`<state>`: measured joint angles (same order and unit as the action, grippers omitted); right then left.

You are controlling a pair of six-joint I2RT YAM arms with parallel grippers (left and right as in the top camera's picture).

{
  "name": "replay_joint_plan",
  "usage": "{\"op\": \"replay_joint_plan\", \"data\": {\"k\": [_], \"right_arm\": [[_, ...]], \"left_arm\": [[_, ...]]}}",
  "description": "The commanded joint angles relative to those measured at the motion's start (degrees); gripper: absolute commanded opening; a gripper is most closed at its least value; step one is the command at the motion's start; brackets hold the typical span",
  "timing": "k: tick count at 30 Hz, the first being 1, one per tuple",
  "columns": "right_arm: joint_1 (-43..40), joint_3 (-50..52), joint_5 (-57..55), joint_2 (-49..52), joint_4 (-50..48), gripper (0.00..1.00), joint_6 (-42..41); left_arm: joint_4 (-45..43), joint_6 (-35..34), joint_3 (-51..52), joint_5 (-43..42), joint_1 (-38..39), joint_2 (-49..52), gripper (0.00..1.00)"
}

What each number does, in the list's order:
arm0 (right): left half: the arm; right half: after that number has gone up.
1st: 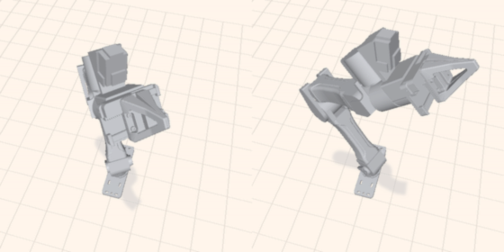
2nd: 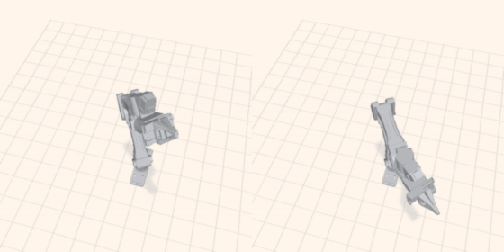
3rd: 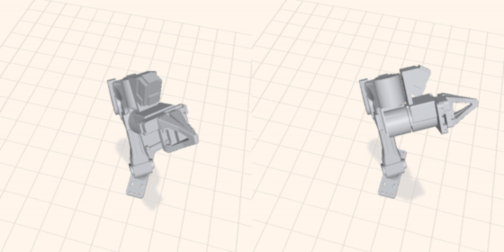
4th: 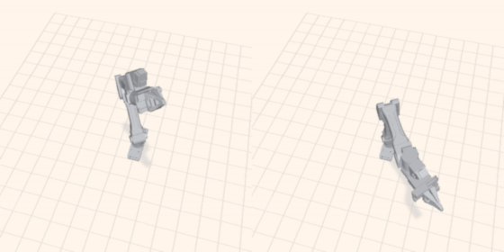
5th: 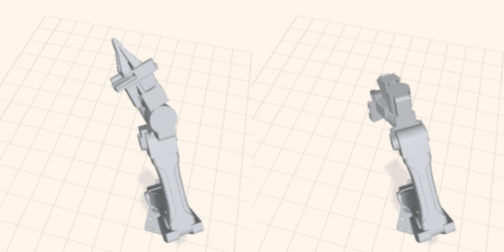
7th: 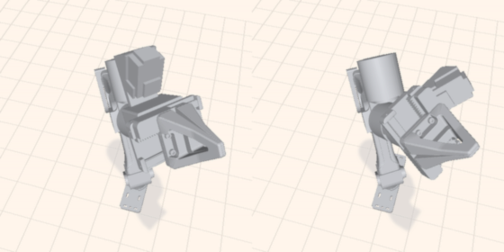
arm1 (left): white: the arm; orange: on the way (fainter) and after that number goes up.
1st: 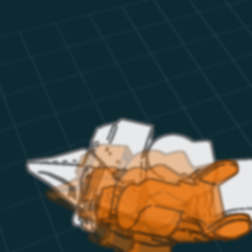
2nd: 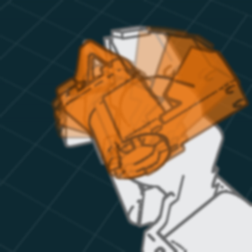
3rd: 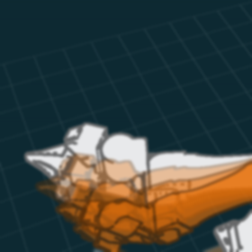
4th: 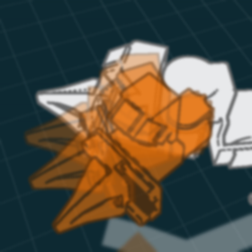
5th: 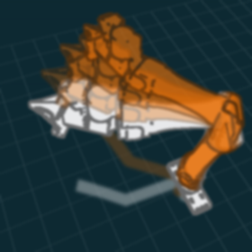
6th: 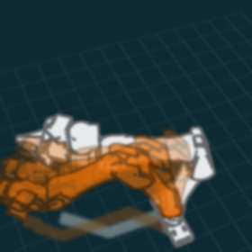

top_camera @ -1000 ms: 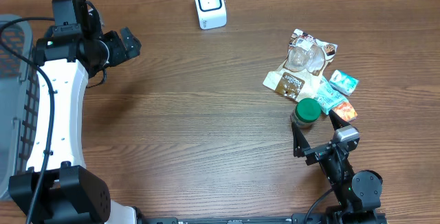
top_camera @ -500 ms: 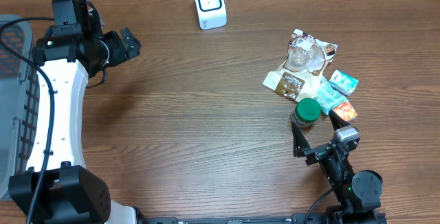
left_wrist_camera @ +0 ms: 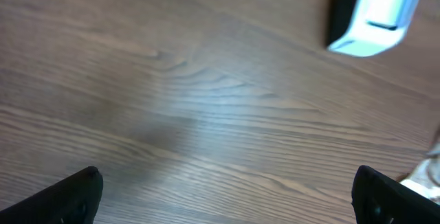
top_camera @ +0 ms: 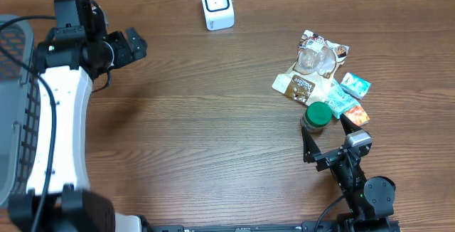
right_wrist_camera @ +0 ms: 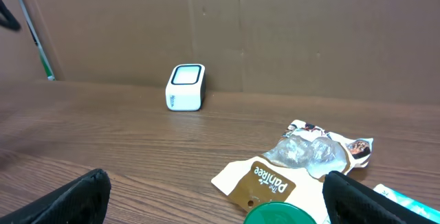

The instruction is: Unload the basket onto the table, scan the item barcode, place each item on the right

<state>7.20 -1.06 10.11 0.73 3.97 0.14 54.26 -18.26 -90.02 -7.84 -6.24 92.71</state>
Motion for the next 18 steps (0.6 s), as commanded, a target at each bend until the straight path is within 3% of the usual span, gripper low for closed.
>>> {"op": "replay_joint_plan", "data": {"k": [1, 6, 11, 18], "right_arm": [[-0.2, 0.59, -0.02, -0.57, -0.2, 1.0, -0.15], [-0.2, 0.59, 0.0, -0.57, -0.22, 1.0, -0.15], [-0.2, 0.59, 0.0, -0.57, -0.2, 1.0, -0.15], [-0.2, 0.59, 0.0, -0.57, -0.2, 1.0, -0.15]], "left_arm": [[-0.31, -0.15, 0.92, 0.59, 2.47, -10.54, 1.0], [-0.59, -0.15, 9.16, 0.59, 3.26, -22.01, 1.0], [-1.62, 0.81, 25.29, 5.18, 3.28, -36.81, 1.0], [-21.38, 4.04, 48.72, 5.29, 3.28, -55.69, 1.0]]}}
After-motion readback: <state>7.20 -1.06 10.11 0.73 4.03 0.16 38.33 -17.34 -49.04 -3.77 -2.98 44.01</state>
